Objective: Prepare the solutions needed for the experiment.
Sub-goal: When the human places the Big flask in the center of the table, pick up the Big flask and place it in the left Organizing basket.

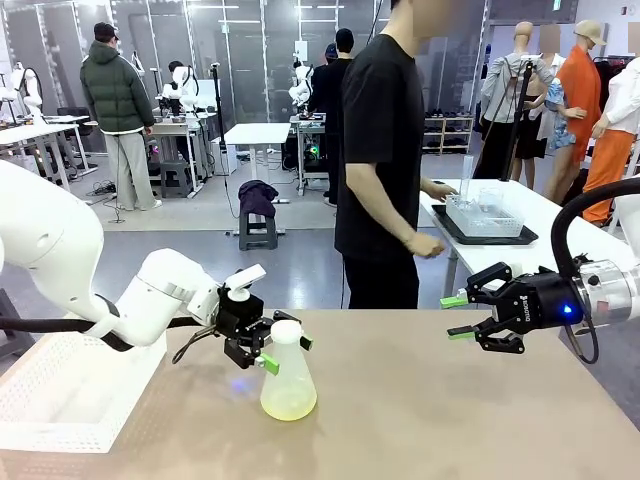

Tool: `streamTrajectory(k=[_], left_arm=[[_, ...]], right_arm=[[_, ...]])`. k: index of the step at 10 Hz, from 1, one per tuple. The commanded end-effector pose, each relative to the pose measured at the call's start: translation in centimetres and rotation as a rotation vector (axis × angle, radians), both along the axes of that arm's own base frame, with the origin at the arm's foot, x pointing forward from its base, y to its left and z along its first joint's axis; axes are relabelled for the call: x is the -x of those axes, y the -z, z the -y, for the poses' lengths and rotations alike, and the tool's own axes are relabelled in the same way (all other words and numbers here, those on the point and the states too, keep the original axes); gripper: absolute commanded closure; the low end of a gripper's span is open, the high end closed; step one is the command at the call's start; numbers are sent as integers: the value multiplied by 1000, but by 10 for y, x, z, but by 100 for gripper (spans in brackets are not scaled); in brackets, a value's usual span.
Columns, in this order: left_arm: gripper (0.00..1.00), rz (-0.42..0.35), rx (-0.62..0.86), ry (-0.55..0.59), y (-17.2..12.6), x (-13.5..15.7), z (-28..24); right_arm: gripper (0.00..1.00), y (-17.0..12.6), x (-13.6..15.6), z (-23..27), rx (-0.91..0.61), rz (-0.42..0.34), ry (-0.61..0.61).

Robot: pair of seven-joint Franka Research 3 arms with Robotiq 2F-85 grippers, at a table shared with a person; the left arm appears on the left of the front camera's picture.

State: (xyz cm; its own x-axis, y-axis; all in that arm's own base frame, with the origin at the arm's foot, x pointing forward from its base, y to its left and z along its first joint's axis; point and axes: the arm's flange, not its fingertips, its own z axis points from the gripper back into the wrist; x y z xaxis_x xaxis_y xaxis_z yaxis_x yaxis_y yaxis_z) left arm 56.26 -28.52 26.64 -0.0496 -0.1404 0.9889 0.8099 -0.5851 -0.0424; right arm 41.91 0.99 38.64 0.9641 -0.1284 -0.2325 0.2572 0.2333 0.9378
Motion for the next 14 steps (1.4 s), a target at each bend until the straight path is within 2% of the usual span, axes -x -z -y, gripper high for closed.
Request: streamTrajectory(k=[1,4,8,11,14], left_arm=[[0,-42,70,34,4,-8,3],[0,-72,143,53,15,-10,4],[0,-69,166,66,21,-15,11],[14,-93,172,121,25,-15,16],[43,-114,160,138,28,-14,16]], right_arm=[[49,-3,-1,2,4,1,-11],[49,-3,-1,2,4,1,-11],[49,-3,-1,2,4,1,-11],[49,-3,-1,2,4,1,-11],[49,-3,-1,2,4,1,-11]])
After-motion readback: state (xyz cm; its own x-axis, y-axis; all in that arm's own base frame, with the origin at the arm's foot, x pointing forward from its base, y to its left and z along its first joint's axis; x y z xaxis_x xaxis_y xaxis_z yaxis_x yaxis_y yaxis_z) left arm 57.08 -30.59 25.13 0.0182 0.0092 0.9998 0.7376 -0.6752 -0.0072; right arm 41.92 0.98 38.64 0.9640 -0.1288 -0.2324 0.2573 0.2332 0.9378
